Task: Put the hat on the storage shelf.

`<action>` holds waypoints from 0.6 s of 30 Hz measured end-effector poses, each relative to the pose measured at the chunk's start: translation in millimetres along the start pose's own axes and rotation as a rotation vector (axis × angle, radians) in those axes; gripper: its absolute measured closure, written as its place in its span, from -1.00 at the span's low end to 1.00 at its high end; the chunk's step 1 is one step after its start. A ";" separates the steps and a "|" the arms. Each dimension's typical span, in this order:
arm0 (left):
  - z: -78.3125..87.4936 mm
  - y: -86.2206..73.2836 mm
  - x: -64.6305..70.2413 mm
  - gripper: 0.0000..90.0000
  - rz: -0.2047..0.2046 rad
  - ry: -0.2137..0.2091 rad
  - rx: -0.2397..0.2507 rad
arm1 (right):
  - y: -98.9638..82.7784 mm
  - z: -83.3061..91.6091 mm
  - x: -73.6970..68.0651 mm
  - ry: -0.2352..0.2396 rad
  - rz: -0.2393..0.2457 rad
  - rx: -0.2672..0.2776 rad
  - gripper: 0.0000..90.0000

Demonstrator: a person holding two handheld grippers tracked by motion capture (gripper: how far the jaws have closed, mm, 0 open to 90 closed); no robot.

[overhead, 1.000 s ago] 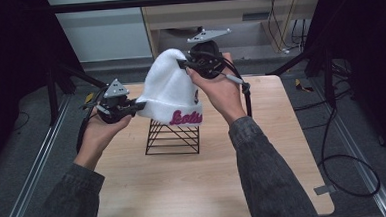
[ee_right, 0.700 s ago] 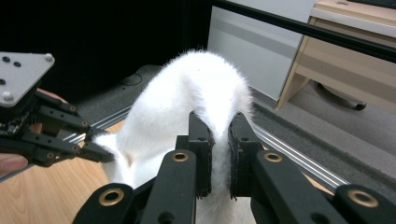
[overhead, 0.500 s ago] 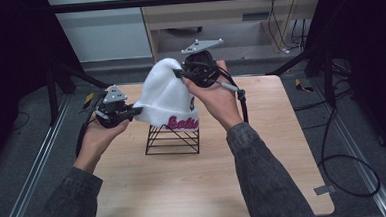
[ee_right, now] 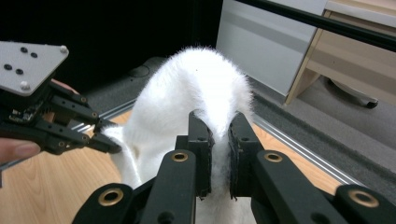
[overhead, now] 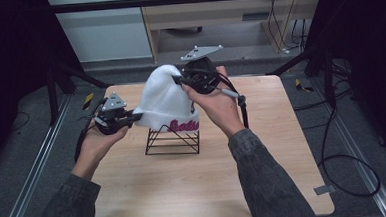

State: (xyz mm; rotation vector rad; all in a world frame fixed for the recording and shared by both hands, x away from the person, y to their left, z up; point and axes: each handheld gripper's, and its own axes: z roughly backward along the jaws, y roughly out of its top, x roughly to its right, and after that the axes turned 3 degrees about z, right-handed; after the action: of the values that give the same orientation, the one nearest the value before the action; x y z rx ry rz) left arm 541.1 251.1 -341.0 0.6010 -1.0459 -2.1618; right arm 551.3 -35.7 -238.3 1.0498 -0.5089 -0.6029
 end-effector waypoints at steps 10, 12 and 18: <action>1.9 -8.9 1.5 0.74 0.001 -0.009 0.000 | -6.2 0.8 -7.9 0.019 0.012 -0.010 0.83; 1.4 -12.7 1.7 0.74 0.005 -0.013 0.002 | -8.7 1.0 -9.5 0.023 0.010 -0.011 0.83; -1.2 -19.2 2.5 0.74 0.017 -0.019 0.007 | -14.3 -0.8 -12.8 0.023 0.020 -0.025 0.83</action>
State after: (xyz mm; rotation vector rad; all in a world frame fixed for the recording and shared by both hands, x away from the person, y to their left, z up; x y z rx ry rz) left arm 533.3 257.7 -357.5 0.5737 -1.0656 -2.1541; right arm 539.4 -31.9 -253.0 1.0253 -0.4904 -0.5775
